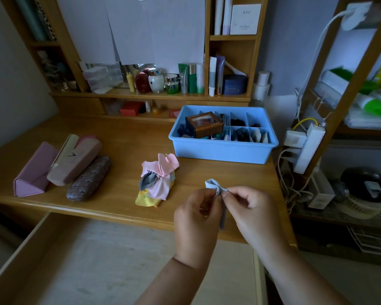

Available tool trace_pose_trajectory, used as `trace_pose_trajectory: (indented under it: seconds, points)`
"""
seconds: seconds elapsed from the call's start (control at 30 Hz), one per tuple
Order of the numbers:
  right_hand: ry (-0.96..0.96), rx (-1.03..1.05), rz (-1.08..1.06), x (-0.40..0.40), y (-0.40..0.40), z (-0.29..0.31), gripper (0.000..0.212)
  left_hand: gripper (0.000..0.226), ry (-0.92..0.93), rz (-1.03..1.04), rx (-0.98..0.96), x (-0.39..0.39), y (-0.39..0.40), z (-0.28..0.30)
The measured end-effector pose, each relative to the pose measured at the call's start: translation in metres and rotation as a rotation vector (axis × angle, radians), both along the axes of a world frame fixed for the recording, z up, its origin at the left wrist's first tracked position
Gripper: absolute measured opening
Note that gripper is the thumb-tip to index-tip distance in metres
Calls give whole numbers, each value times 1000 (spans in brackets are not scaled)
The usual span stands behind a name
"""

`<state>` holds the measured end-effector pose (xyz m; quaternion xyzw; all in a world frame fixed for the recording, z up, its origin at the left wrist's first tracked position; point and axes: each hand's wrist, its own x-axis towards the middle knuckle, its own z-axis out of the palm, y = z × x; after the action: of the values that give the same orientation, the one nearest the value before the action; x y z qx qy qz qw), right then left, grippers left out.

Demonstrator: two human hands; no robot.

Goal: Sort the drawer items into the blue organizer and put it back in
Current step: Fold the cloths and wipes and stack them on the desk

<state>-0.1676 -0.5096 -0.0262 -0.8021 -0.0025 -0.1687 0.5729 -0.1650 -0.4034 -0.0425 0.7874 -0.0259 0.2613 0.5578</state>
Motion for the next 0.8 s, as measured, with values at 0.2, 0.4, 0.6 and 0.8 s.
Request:
trace_pose_trajectory:
  seconds: [0.2, 0.4, 0.6, 0.8]
  points:
    - [-3, 107, 74, -5, -2, 4, 12, 16, -137, -164, 256, -7, 2, 1]
    - [117, 191, 101, 8, -22, 0, 17, 23, 29, -133, 27, 2, 17, 8]
    - [183, 261, 243, 6, -36, 5, 13, 33, 619, -540, -439, 15, 28, 13]
    - [286, 224, 117, 15, -38, -7, 14, 18, 589, -440, -548, 15, 21, 5]
